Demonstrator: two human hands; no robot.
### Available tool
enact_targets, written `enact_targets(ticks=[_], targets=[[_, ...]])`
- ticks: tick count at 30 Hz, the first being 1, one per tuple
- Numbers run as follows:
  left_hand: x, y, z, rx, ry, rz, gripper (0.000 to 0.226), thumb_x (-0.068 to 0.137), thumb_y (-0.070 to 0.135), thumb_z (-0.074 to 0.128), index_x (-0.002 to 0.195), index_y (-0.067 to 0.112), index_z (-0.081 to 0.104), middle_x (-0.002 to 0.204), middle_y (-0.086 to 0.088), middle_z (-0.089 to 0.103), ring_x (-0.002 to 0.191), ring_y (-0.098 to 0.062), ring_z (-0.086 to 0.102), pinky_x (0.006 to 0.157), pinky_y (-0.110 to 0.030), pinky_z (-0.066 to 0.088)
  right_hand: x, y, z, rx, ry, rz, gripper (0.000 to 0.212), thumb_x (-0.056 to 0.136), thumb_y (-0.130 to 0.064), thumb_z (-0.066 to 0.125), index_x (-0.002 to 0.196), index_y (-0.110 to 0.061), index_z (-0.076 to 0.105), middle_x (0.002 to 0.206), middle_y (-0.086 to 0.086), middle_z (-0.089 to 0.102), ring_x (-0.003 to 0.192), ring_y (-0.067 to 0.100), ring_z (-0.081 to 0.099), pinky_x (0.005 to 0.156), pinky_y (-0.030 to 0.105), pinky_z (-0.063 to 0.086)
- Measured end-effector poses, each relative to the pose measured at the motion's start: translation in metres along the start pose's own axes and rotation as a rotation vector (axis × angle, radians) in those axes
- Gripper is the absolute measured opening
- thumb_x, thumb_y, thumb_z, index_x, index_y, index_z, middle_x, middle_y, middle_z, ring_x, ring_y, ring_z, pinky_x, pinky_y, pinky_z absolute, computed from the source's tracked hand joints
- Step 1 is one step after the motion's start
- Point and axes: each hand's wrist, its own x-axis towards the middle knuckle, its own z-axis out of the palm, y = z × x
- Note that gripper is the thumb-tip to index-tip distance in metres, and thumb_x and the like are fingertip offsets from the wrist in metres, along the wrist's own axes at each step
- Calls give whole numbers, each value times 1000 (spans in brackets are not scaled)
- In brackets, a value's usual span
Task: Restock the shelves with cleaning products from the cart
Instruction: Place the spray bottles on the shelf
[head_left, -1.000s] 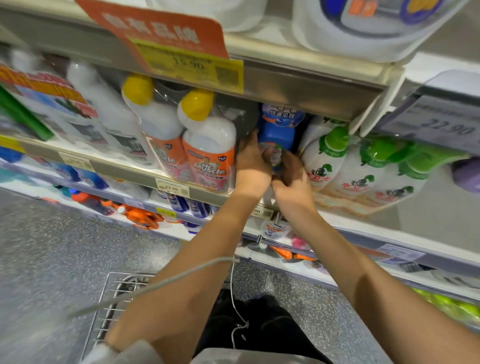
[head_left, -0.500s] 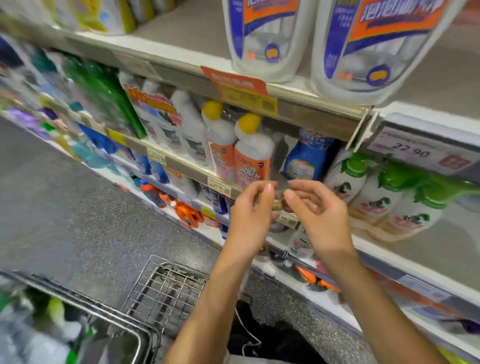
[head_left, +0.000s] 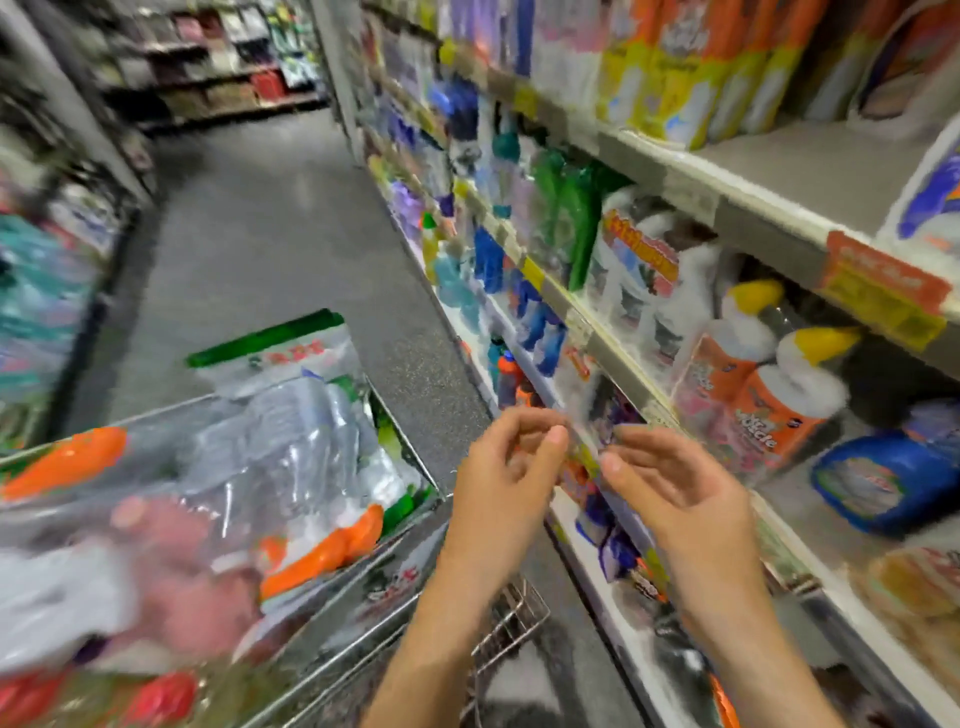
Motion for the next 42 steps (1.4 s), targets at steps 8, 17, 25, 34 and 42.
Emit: enact_targets(ticks=[8, 17, 25, 34, 42], targets=[[-49, 19, -127, -12, 291, 22, 16, 91, 7, 60, 88, 22, 63, 72, 15, 64, 60, 3, 55, 57, -13, 43, -38, -2, 130, 17, -300, 69, 34, 64, -16, 73, 96, -7, 68, 90, 12, 72, 77, 13, 67, 66, 14, 53], [-137, 22, -293, 3, 651, -7, 9, 91, 10, 62, 94, 18, 64, 88, -1, 70, 72, -4, 62, 63, -15, 47, -123, 19, 294, 26, -627, 171, 25, 69, -11, 73, 94, -9, 70, 86, 9, 73, 79, 16, 69, 68, 15, 54], [-209, -4, -404, 197, 1082, -94, 23, 88, 5, 64, 86, 27, 59, 91, 5, 66, 79, -4, 61, 68, -12, 46, -197, 64, 416, -64, -1041, 175, 22, 80, 3, 69, 96, -12, 66, 84, -6, 73, 78, 4, 66, 68, 12, 50], [-253, -39, -456, 519, 1266, -181, 20, 87, 0, 61, 106, 8, 63, 104, -4, 62, 102, -21, 59, 91, -35, 46, -231, 127, 492, -779, -1275, -389, 66, 79, -19, 76, 133, -3, 42, 131, 15, 45, 124, 30, 40, 104, 35, 30], [-253, -51, -465, 390, 1197, -286, 22, 92, 7, 57, 113, 15, 60, 114, 1, 58, 108, -17, 58, 97, -41, 47, -227, 154, 505, -982, -1299, -348, 81, 81, -30, 74, 143, -11, 26, 130, 15, 47, 117, 35, 49, 89, 42, 45]])
